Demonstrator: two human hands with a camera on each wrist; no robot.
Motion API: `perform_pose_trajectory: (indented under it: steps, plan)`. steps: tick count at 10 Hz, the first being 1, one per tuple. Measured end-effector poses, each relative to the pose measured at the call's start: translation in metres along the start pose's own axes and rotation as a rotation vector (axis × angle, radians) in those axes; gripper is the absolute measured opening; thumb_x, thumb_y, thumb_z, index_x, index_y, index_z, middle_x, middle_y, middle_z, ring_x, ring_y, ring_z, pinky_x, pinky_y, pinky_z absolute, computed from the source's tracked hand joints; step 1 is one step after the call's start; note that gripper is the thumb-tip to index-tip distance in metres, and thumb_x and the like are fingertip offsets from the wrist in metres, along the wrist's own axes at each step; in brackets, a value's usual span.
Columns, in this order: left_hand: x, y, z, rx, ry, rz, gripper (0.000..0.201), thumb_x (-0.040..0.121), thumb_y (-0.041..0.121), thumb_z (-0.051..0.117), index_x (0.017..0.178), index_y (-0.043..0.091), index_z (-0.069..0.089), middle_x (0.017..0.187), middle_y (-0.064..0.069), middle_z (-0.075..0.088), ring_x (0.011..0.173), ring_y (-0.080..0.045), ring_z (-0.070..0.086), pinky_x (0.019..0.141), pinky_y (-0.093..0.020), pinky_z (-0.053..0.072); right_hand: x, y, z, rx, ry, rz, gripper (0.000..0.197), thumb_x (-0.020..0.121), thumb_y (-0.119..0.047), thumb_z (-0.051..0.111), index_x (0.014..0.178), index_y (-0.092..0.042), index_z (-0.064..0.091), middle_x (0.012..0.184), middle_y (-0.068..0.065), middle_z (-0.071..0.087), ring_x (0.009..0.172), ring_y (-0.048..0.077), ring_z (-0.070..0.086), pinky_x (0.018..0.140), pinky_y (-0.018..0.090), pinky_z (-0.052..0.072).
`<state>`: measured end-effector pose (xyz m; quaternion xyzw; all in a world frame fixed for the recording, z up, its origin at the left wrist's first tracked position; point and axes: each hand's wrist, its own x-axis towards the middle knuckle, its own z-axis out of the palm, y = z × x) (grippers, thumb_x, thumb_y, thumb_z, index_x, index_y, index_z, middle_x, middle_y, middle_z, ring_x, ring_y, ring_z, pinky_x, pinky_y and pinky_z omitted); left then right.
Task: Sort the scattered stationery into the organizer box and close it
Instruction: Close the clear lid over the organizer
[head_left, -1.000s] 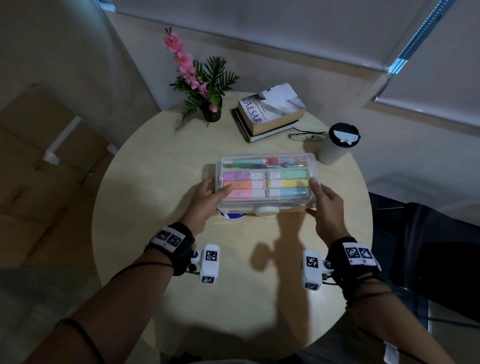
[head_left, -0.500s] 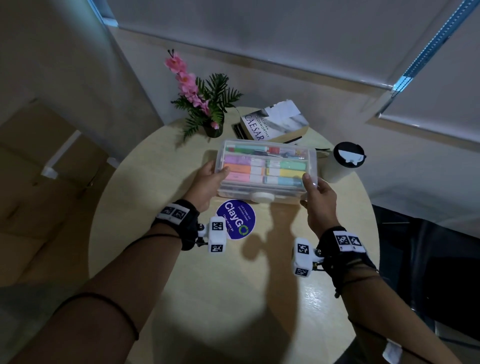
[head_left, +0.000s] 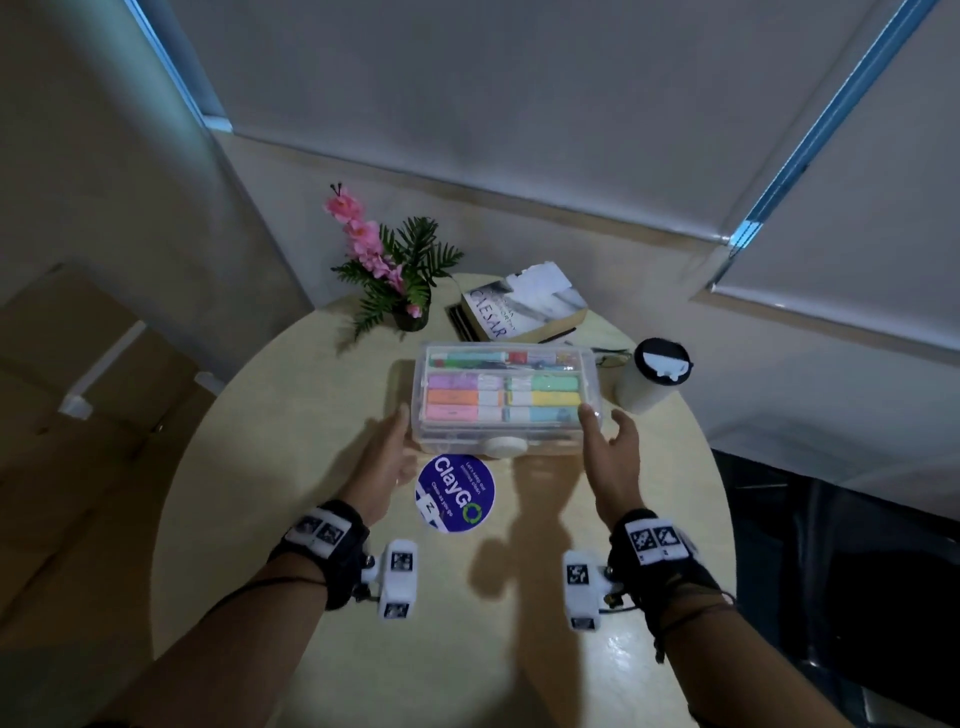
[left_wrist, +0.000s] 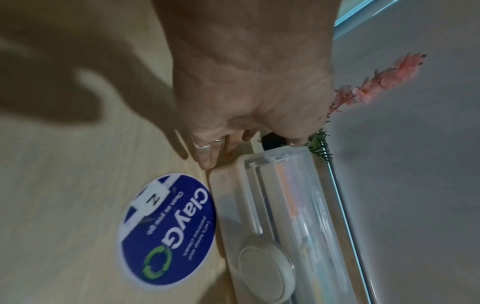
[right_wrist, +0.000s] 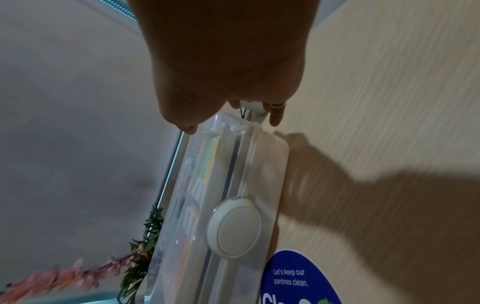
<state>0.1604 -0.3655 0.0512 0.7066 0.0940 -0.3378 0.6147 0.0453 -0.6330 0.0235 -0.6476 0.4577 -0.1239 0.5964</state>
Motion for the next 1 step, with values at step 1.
perform_pose_trajectory:
  steps: [1]
  plan:
    - [-0.0195,-0.0287,-0.0086,-0.106,0.182,-0.147,0.041,0.103,0.065,0.045,0.128,0.033,0.051,0.133,-0.007,0.060,0.106,-0.029,0.057,0.098,-0.042,0.047,-0.0111,-0.0009,-0.0069,-0.049,0.027,-0.062,0.083,0.093,-0.057,0.068,0.156,-0.015,0.036,0.161,0.009,0.039,0.146,0.029,0.041,0.119,0.052,0.039]
